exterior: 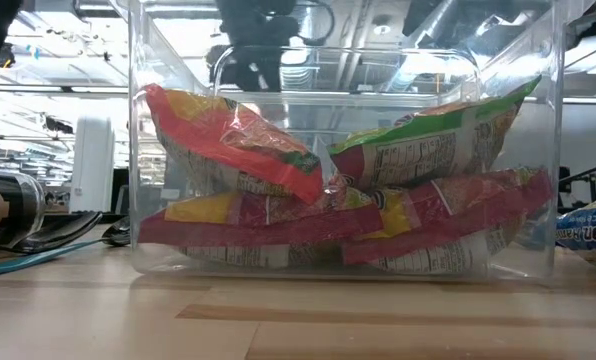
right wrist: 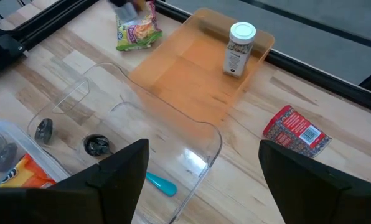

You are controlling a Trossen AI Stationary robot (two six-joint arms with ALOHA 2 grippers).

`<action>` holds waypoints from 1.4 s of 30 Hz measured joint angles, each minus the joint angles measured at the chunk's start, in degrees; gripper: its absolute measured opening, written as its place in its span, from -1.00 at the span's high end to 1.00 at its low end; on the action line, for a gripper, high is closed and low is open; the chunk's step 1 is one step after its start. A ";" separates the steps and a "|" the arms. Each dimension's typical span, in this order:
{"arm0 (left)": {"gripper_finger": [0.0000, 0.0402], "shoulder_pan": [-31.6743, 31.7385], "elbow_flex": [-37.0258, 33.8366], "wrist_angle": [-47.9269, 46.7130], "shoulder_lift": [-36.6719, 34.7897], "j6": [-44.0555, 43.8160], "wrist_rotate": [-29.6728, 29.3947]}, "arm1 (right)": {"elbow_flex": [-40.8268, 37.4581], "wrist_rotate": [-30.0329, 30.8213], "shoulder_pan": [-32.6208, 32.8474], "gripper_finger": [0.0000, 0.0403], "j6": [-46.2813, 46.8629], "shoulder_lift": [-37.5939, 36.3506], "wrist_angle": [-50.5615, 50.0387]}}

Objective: Pick & Place Food Item
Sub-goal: Put the brown seasoning bottle into the orange transparent bin

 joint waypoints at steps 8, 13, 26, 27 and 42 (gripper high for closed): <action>0.16 1.83 12.58 -1.19 5.52 3.34 0.83 | 0.00 -0.06 0.00 -0.49 0.01 0.02 0.20; 0.16 2.70 15.07 -1.05 5.93 3.39 0.81 | 0.01 -0.20 -0.01 -0.49 0.01 0.02 0.43; 0.16 2.30 5.70 2.27 6.26 2.05 -0.11 | 0.02 -0.61 -0.39 -0.49 -0.04 0.02 1.03; 0.16 2.29 4.27 3.15 6.26 1.93 -0.15 | 0.00 -0.61 -0.39 -0.49 -0.04 0.02 1.06; 0.16 1.14 -8.86 17.34 6.26 -3.14 -0.08 | 0.02 -0.61 -0.39 -0.49 -0.43 0.02 1.32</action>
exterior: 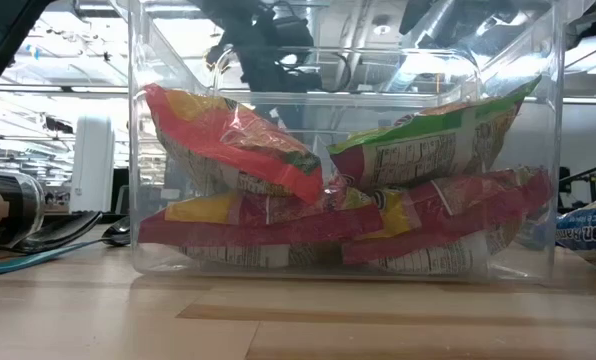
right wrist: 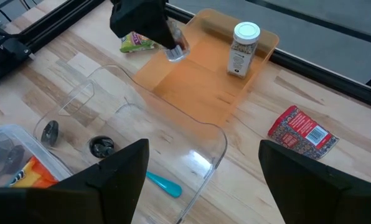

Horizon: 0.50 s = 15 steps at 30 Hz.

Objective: Pick & Place Food Item
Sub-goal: Put the brown seasoning bottle into the orange transparent bin

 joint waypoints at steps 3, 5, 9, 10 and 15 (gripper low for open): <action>0.16 -0.03 1.15 0.44 0.00 -0.31 0.45 | -0.02 0.00 0.00 -0.49 -0.20 0.00 0.00; 0.16 -0.03 2.43 0.35 0.00 -0.33 0.45 | -0.01 0.00 0.00 -0.49 -0.24 0.00 0.00; 0.16 -0.01 4.34 0.39 0.00 -0.38 0.59 | 0.00 -0.04 0.00 -0.49 -1.58 0.00 0.82; 0.16 0.00 4.57 0.39 0.00 -0.42 0.87 | -0.01 -0.04 0.00 -0.49 -1.70 0.00 1.06; 0.16 -0.18 4.74 0.01 1.45 -0.82 1.29 | 0.00 -0.04 0.01 -0.49 -1.70 0.00 1.25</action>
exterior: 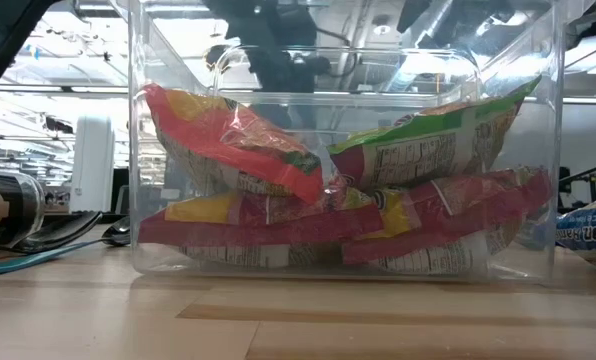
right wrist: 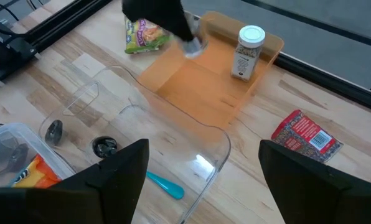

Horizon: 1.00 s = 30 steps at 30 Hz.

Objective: Pick & Place Food Item
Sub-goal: Put the brown seasoning bottle into the orange transparent bin

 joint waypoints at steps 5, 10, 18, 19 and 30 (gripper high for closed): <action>0.16 -0.70 -0.11 0.13 4.96 -0.78 0.35 | 0.00 0.00 0.17 -0.49 0.02 0.00 -0.01; 0.16 -0.75 -0.03 -0.36 8.08 -0.76 0.65 | -0.01 -0.02 0.16 -0.49 0.03 0.00 -0.01; 0.16 -0.72 -0.10 -1.65 11.02 -0.80 0.08 | -0.02 -0.12 0.62 -0.49 0.07 0.00 -0.53; 0.16 -0.73 -0.11 -1.91 11.03 -0.80 -0.50 | 0.00 -0.17 0.62 -0.49 0.07 0.00 -0.71; 0.16 -0.58 -0.07 -2.13 10.85 -0.80 -3.19 | -0.01 -0.15 0.60 -0.49 -0.70 0.00 -1.73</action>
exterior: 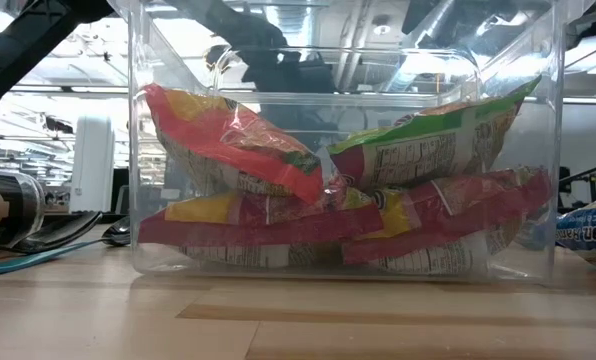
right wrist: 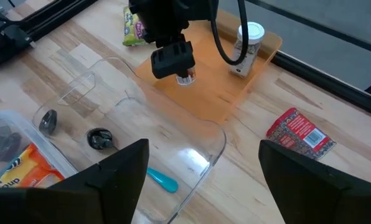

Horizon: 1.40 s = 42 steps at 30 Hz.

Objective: Pick & Place Food Item
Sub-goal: Put the brown seasoning bottle into the orange transparent bin

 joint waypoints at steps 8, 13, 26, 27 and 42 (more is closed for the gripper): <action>0.16 0.43 -0.01 0.68 0.64 -2.64 -0.29 | 0.01 0.11 -0.04 -0.49 -0.75 0.00 -0.01; 0.16 0.36 -0.04 -1.05 2.48 -2.82 -0.84 | 0.01 0.13 -0.04 -0.49 -1.67 0.00 0.17; 0.16 0.41 0.00 -2.65 3.51 -1.34 -2.68 | 0.01 0.35 -0.04 -0.49 -1.69 0.02 0.36; 0.16 0.42 0.00 -2.85 3.59 -1.29 -2.68 | 0.00 0.35 -0.04 -0.49 -1.69 0.02 0.34; 0.15 0.36 -0.02 -3.21 3.65 -0.87 -2.94 | -0.01 0.35 -0.04 -0.49 -1.68 0.02 0.23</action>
